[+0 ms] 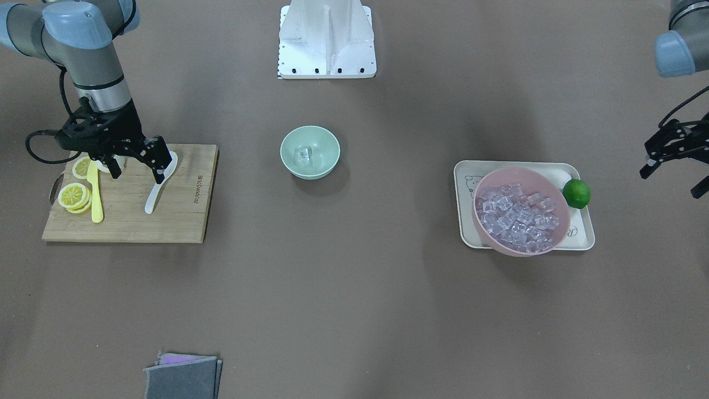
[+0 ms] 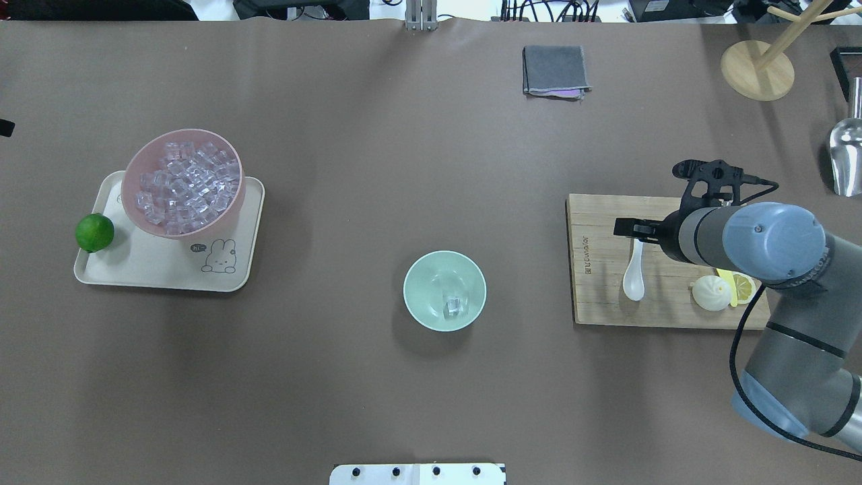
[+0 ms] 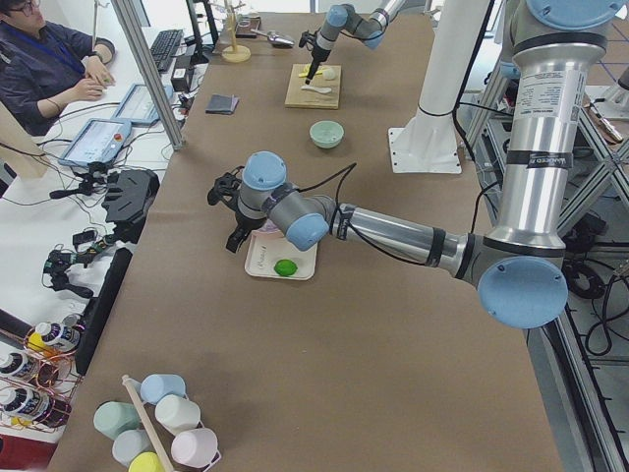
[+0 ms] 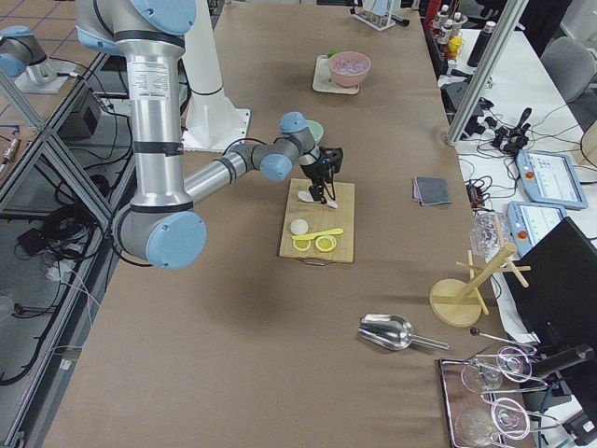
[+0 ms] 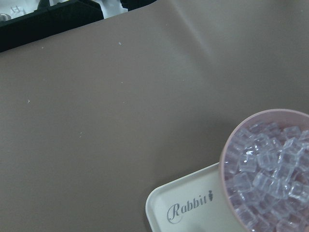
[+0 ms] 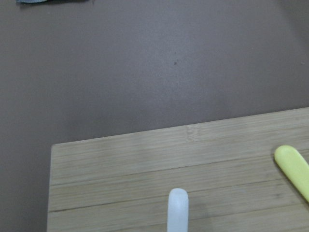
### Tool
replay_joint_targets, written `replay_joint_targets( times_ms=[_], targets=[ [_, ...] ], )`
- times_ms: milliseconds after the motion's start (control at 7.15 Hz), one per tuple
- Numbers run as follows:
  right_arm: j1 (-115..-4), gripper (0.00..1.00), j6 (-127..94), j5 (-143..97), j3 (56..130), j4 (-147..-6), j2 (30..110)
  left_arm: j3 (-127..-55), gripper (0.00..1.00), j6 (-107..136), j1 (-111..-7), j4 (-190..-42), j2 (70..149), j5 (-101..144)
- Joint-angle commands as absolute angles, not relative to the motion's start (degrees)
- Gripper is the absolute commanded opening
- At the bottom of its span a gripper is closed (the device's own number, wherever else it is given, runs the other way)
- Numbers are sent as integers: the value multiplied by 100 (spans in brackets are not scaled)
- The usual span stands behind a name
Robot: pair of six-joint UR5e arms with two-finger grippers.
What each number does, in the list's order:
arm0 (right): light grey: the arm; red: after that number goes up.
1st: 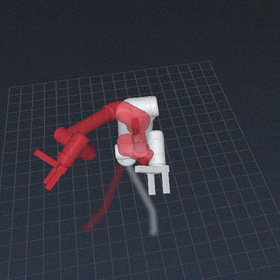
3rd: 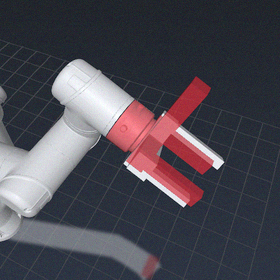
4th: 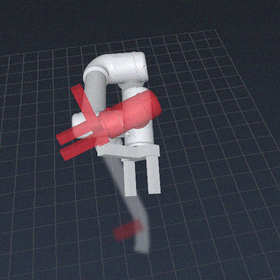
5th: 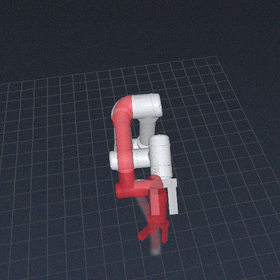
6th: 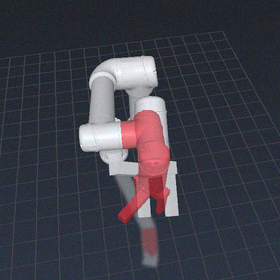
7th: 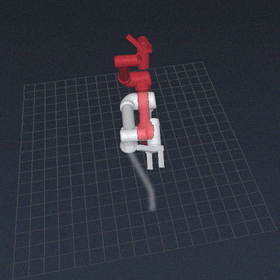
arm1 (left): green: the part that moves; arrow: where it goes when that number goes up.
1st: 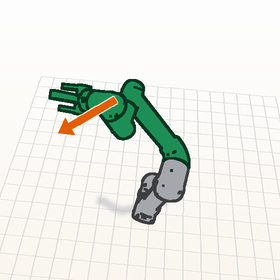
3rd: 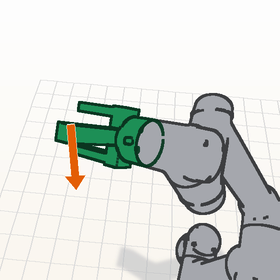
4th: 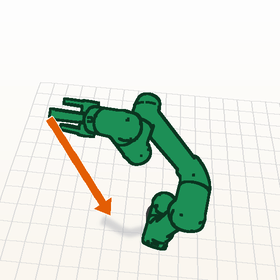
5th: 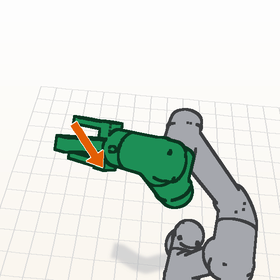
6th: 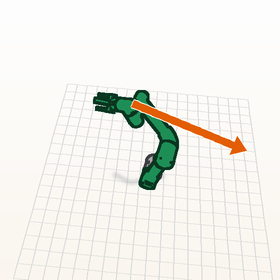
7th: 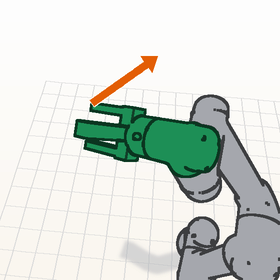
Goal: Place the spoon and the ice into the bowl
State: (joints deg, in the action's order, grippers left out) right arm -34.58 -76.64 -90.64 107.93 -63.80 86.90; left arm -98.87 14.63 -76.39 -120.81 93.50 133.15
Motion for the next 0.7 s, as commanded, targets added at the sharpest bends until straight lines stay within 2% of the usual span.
replay_joint_targets(
  times_ms=[0,140,420,559],
  targets=[
    [-3331,84,-7778,-8808,10380,-5862,8657,-9844,97,1406,-7673,-12085,9325,13324],
    [-3270,74,-7796,-8728,10380,-5880,8692,-9844,97,1415,-7664,-12085,9325,13333],
    [-3235,35,-7970,-8728,10397,-5889,8719,-9844,97,1476,-7655,-12085,9334,13324],
    [-3173,31,-7972,-8710,10406,-5889,8719,-9844,97,1485,-7655,-12085,9334,13333]
  ],
)
